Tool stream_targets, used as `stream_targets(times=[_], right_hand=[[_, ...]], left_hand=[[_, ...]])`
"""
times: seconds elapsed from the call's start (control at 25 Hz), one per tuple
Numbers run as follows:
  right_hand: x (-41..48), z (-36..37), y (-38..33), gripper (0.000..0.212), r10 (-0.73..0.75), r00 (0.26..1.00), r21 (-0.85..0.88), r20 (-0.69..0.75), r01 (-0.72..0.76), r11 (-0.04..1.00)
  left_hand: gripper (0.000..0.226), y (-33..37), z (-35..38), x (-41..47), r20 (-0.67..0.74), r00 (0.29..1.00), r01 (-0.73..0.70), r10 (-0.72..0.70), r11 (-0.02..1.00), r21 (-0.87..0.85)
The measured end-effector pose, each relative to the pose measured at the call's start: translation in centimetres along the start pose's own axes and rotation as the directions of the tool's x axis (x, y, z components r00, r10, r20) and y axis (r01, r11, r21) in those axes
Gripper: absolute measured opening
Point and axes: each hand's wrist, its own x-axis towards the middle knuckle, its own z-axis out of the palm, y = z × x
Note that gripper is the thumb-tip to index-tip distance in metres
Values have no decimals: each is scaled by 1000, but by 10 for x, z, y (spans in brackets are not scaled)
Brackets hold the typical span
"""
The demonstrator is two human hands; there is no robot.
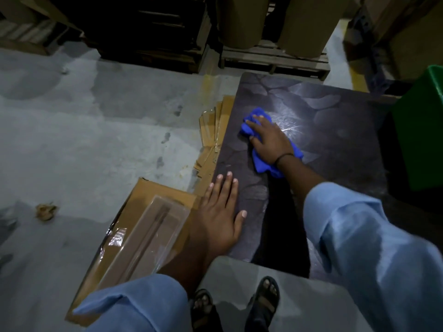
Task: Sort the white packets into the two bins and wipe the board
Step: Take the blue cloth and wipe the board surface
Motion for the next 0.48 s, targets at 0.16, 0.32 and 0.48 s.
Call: stream_targets(times=[0.16, 0.32, 0.48], right_hand=[[40, 11, -11, 58, -21, 1000, -54, -15, 20, 998], [8, 11, -24, 56, -139, 990, -29, 16, 139, 990], [-70, 7, -49, 57, -287, 954, 41, 86, 284, 958]], left_hand=[[71, -2, 5, 1, -25, 1000, -1, 0, 1000, -13], [71, -1, 6, 0, -53, 998, -28, 27, 1000, -9], [71, 3, 3, -3, -47, 999, -1, 2, 1000, 16]])
